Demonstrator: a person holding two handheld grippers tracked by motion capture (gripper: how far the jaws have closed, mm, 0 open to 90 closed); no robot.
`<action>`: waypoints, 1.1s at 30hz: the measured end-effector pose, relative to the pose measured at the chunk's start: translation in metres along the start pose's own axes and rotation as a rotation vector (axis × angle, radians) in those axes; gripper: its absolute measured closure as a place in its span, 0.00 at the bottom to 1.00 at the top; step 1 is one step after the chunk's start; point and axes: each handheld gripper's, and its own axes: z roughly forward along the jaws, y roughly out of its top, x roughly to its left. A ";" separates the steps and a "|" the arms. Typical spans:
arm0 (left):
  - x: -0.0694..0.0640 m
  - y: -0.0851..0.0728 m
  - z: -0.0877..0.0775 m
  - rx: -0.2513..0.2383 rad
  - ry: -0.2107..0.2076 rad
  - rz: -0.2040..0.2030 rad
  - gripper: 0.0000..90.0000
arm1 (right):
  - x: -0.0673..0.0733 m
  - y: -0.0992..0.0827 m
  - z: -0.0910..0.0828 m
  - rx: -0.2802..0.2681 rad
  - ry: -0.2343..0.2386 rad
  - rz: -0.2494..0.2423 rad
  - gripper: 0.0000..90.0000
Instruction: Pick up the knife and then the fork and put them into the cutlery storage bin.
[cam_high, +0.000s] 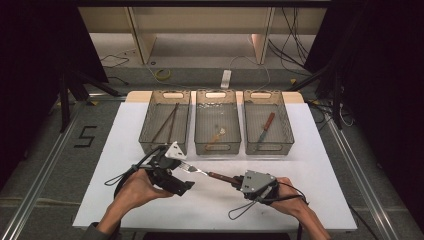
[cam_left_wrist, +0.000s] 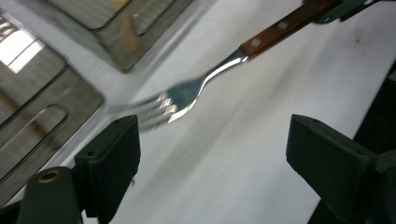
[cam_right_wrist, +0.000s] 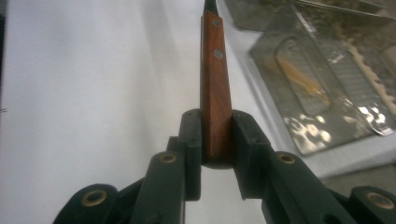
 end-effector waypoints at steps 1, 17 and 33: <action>0.003 -0.003 -0.001 -0.006 0.008 -0.013 0.19 | -0.002 0.000 -0.001 -0.007 -0.016 0.004 0.84; 0.028 -0.046 0.009 -0.095 0.051 -0.179 0.18 | -0.079 -0.019 -0.031 -0.018 -0.310 0.240 0.84; 0.025 -0.053 0.016 -0.092 0.047 -0.172 0.17 | -0.148 -0.040 -0.037 0.056 -0.443 0.472 0.84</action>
